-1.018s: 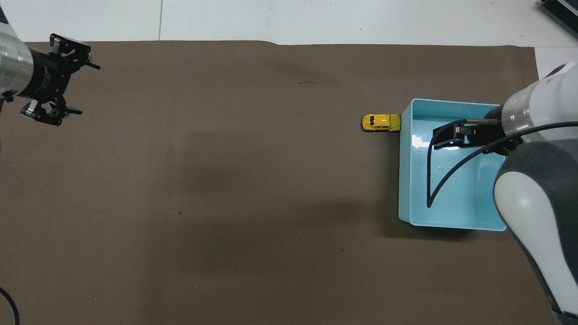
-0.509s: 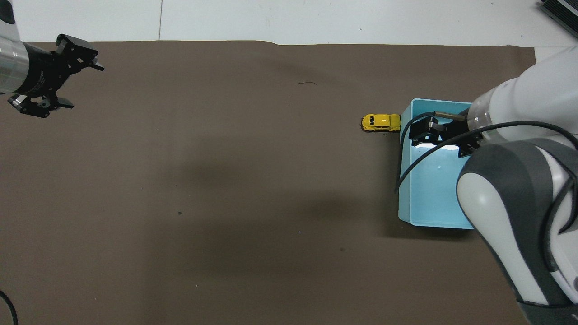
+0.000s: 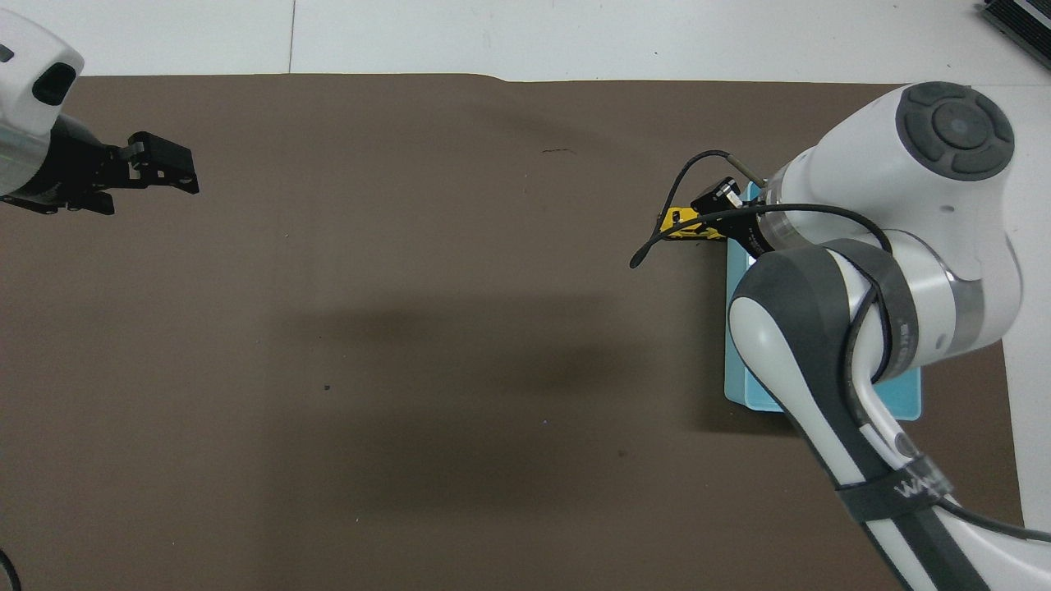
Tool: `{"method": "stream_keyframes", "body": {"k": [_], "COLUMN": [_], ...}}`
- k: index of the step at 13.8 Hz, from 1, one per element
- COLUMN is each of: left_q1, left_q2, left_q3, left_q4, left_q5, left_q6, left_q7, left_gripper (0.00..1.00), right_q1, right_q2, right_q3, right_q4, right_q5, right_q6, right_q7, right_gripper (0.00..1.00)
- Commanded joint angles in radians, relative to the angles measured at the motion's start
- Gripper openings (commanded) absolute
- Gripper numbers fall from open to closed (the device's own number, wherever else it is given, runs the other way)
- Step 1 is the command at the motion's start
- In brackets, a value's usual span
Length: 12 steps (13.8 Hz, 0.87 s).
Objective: Wind up and store yellow beetle car
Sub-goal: 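Move the right gripper over the car beside the blue box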
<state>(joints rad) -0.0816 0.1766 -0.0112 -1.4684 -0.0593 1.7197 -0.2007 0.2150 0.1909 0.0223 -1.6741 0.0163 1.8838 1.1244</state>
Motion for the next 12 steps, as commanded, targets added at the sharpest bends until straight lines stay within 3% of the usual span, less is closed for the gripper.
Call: {"method": "stream_keyframes", "body": {"k": [1, 4, 8, 12], "left_q1": [0.013, 0.011, 0.006, -0.001], "left_q2": [-0.025, -0.072, -0.060, -0.072], "left_q3": [-0.007, -0.009, -0.010, -0.010], "left_q4": [-0.004, -0.084, -0.069, -0.043], "left_q5": [0.012, 0.038, 0.033, 0.041], "left_q6": [-0.074, -0.065, -0.017, 0.000], "left_q7": [0.108, 0.173, 0.172, 0.173], "left_gripper": [1.00, 1.00, 1.00, 1.00], "right_q1": [-0.017, -0.019, -0.045, -0.043], "right_q2": [0.030, 0.067, 0.102, 0.153], "right_q3": [0.010, 0.010, 0.010, 0.010], "right_q4": [-0.003, -0.003, 0.001, 0.001], "right_q5": [0.011, 0.011, 0.011, 0.014], "right_q6": [0.055, 0.142, 0.175, 0.231], "right_q7": [0.107, 0.323, 0.347, 0.484], "right_gripper": [1.00, 1.00, 1.00, 1.00]}}
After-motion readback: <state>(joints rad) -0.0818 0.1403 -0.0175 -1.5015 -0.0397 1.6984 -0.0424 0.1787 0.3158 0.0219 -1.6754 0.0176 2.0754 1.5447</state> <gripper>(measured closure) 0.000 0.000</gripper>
